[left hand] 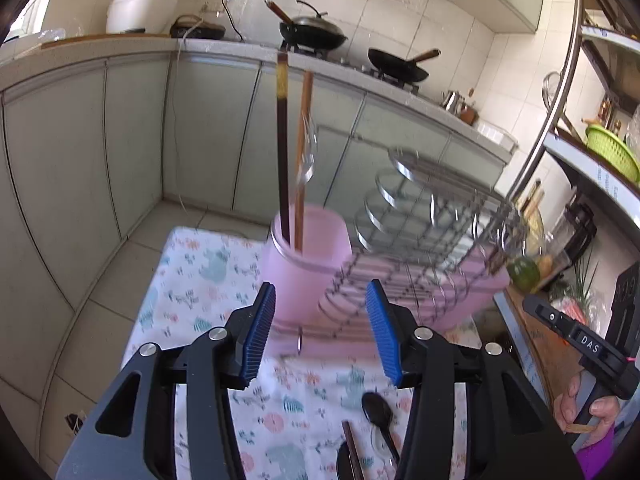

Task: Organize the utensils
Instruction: 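Move both tools down toward the black spoon and remaining utensils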

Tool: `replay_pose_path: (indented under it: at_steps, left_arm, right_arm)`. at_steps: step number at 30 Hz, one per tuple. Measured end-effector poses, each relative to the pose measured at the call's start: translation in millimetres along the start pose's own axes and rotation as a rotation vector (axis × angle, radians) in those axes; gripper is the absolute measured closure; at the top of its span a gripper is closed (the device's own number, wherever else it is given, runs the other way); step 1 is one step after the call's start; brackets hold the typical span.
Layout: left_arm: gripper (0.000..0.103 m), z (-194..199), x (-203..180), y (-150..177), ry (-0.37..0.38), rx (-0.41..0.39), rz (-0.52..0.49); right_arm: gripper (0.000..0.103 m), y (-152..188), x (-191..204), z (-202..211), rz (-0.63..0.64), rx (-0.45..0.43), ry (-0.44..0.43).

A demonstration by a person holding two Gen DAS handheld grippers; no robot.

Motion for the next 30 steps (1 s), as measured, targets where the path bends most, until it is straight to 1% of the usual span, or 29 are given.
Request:
replay_pose_path:
  at_steps: [5,11,15,18,22,26,30]
  left_arm:
    - [0.055,-3,-4,34,0.015,0.055,-0.015]
    - [0.055,-4,-2,71,0.055,0.109,0.027]
    - [0.055,-5,-1,88,0.054,0.146,0.029]
    - [0.055,-2,-4,99,0.054,0.172,0.003]
    - [0.055,4,-6,114,0.040,0.176,-0.024]
    - [0.055,8,-4,119,0.030,0.193,-0.011]
    - [0.055,11,-1,123,0.050,0.210,0.009]
  right_arm:
    - [0.079,25,12,2,0.007,0.051,-0.019]
    - [0.079,57,33,6,0.030,0.112,-0.016]
    - [0.079,77,41,5,0.037,0.151,-0.006]
    - [0.079,87,45,4,0.015,0.177,-0.015]
    - [0.079,97,49,2,-0.004,0.202,-0.007]
    - [0.079,105,54,8,-0.002,0.206,0.006]
    - [0.079,111,57,15,-0.001,0.203,0.014]
Point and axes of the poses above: each gripper's, at about its wrist camera, not at the fingertips, and z roughly against the way its jaws point, x to its left, y to its underside, the point moved 2 cm from there along -z, roughly the way its jaws point, and after that the axes turned 6 degrees about z, right-handed, at the moved point
